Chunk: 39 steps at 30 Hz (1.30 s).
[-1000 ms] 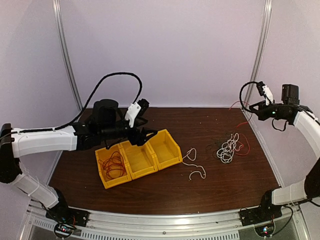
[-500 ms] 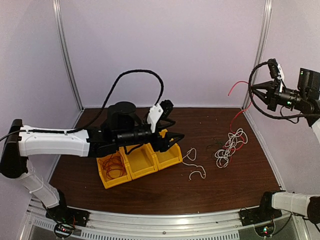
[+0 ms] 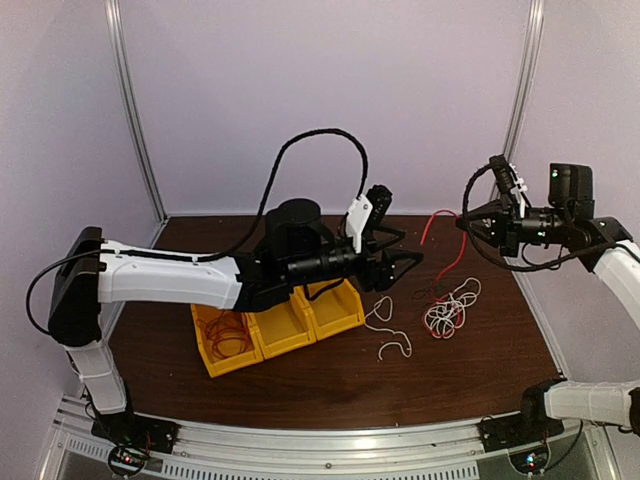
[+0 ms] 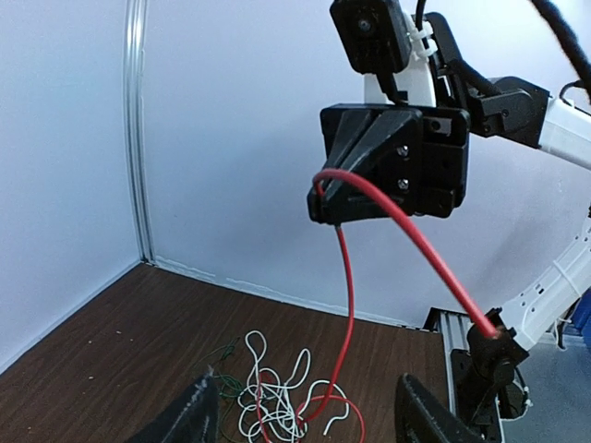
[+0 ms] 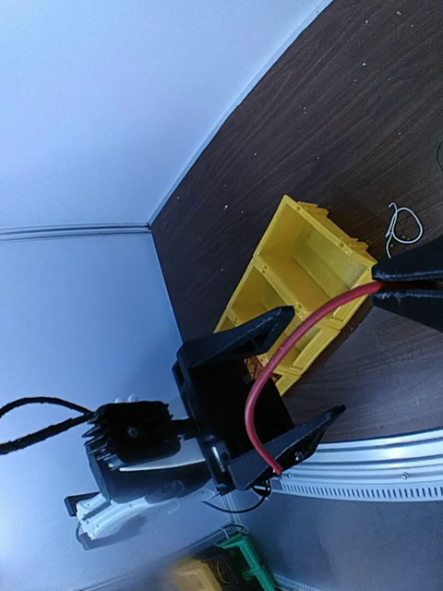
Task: Untangle the cables
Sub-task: Pass from the right arm to the left
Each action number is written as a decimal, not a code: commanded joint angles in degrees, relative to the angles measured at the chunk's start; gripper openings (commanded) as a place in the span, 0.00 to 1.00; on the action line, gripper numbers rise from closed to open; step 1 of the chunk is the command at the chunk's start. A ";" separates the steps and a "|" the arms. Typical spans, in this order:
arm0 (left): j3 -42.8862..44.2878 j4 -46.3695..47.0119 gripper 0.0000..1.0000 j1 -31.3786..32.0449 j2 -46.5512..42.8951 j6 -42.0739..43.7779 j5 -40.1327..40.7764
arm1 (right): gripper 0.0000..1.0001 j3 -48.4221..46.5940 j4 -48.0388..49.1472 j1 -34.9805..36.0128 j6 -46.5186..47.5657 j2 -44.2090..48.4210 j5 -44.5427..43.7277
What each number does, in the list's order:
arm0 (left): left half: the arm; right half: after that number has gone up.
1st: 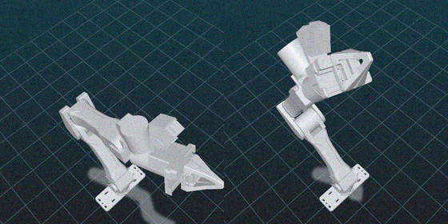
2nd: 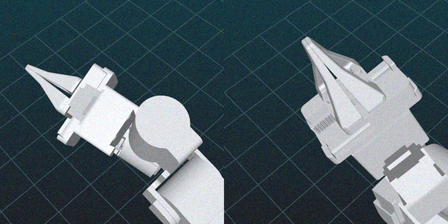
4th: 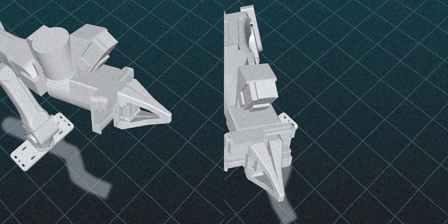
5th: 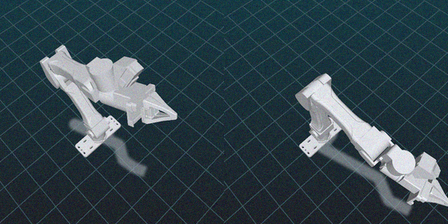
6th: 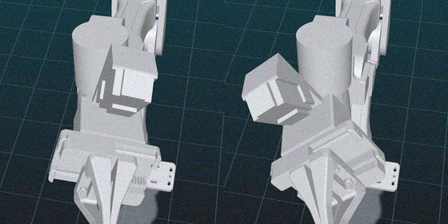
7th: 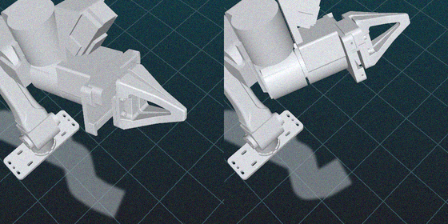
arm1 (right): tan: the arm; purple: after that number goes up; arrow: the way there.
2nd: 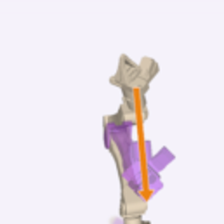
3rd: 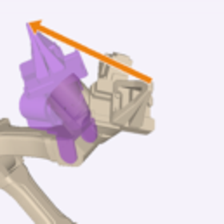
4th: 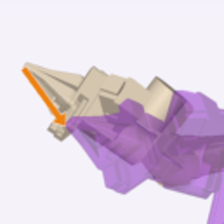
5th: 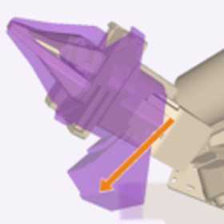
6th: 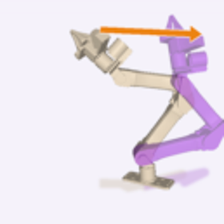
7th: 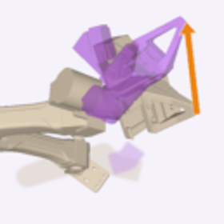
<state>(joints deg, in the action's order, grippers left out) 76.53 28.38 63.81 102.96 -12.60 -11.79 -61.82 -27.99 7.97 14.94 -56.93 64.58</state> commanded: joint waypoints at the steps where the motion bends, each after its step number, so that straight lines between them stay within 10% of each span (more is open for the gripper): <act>1: 3.62 8.32 0.64 1.20 5.22 -3.40 -4.47 | 0.00 -1.44 3.81 3.28 -0.38 -0.81 2.79; 30: 11.10 8.00 0.00 2.02 14.62 -2.31 -5.90 | 0.00 -6.41 0.44 7.77 0.09 -4.76 2.01; 34: 10.11 8.60 0.00 1.97 13.42 -2.33 -5.17 | 0.34 -6.74 -0.93 7.49 0.60 -4.76 1.94; 39: 7.19 9.51 0.00 1.97 10.13 -3.84 -1.97 | 0.48 -4.99 -6.36 3.92 7.96 -5.04 0.17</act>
<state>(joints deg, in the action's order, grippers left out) 85.73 34.57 65.84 116.64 -15.77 -16.82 -66.92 -29.85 14.39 17.30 -61.82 65.76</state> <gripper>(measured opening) 0.013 0.452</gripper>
